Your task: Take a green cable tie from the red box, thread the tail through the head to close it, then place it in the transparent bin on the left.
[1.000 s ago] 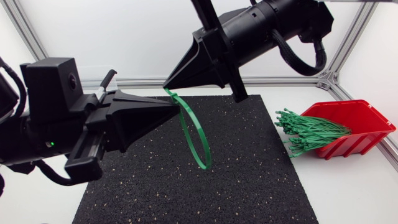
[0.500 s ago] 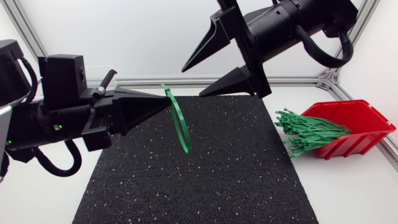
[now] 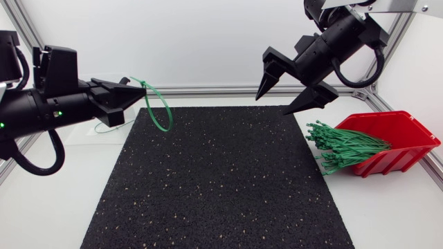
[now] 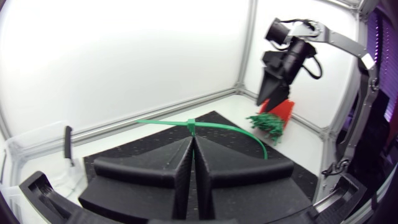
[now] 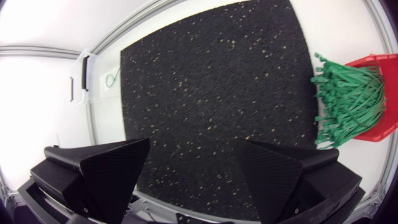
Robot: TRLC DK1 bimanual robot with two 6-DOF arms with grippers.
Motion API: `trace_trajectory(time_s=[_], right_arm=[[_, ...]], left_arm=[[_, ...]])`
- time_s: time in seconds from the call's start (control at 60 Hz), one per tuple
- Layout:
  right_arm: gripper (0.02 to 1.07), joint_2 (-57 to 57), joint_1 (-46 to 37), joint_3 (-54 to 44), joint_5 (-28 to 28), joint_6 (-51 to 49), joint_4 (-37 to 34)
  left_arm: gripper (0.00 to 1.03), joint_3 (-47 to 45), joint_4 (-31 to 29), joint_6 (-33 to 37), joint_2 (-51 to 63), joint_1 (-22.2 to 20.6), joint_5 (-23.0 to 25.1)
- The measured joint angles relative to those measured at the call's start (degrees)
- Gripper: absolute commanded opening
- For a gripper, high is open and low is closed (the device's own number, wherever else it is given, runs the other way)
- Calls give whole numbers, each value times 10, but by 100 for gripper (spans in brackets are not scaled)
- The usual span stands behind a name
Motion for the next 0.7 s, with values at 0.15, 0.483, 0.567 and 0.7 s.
trace_trajectory(time_s=[0.15,0.483,0.567,0.7], right_arm=[[102,-28,-7,-15,73,-24,9],[102,-146,-11,-85,194,-49,46],[102,-164,-11,-96,202,-52,46],[102,-195,-11,-116,214,-56,45]], left_arm=[[4,19,11,67,23,72,-68],[4,157,57,127,141,280,-92],[4,199,65,132,170,310,-94],[4,249,78,148,219,334,-122]])
